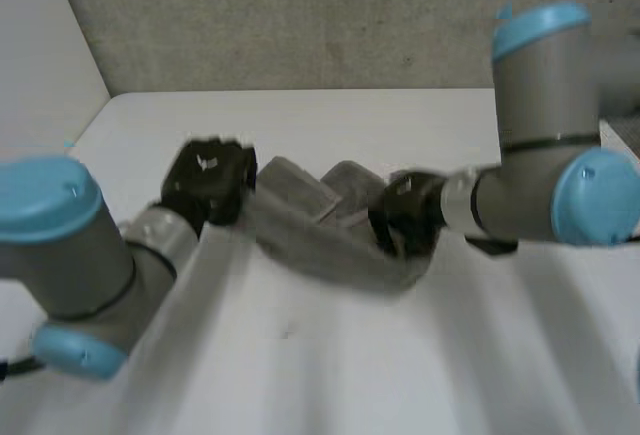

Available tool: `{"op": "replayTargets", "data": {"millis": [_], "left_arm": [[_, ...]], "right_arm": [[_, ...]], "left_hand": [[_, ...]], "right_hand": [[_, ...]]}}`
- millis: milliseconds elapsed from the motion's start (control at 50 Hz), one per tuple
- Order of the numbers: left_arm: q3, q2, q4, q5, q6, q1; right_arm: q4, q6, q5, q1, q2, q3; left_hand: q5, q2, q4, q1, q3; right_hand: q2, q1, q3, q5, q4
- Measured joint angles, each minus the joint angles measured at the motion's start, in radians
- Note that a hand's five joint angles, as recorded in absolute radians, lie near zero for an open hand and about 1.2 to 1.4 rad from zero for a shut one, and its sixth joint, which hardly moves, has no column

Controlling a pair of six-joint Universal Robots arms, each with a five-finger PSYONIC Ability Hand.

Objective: Fold the towel.

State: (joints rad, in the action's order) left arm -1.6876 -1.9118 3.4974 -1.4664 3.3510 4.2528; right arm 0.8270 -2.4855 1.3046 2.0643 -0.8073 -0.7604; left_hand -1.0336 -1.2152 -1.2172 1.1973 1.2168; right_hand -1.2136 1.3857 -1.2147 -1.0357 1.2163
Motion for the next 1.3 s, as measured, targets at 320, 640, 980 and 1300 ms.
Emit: {"op": "replayTargets", "data": {"millis": [320,640,980,1300], "left_arm": [[-0.245,0.141,-0.006,-0.001,0.032,-0.075],[-0.342,0.217,-0.004,-0.002,0.095,-0.071],[-0.374,0.207,0.008,-0.003,0.093,-0.062],[-0.343,0.212,0.011,-0.005,0.093,-0.049]], "right_arm": [[-0.427,-0.032,-0.001,-0.039,-0.262,-0.480],[-0.476,0.005,-0.180,-0.064,-0.134,-0.251],[-0.203,0.238,-0.227,0.013,0.125,-0.021],[-0.338,0.106,-0.163,0.007,0.030,0.004]], "left_hand": [[-0.001,0.000,0.000,0.000,0.000],[-0.001,0.000,0.000,0.000,0.000],[-0.001,0.000,0.000,0.000,0.000],[-0.001,0.000,0.000,0.000,0.000]], "right_hand": [[0.908,-1.045,0.910,0.903,-0.912],[0.922,-1.045,0.921,0.914,-0.924],[0.773,-0.875,0.772,0.771,-0.774],[0.013,-0.017,0.014,0.020,-0.014]]}}
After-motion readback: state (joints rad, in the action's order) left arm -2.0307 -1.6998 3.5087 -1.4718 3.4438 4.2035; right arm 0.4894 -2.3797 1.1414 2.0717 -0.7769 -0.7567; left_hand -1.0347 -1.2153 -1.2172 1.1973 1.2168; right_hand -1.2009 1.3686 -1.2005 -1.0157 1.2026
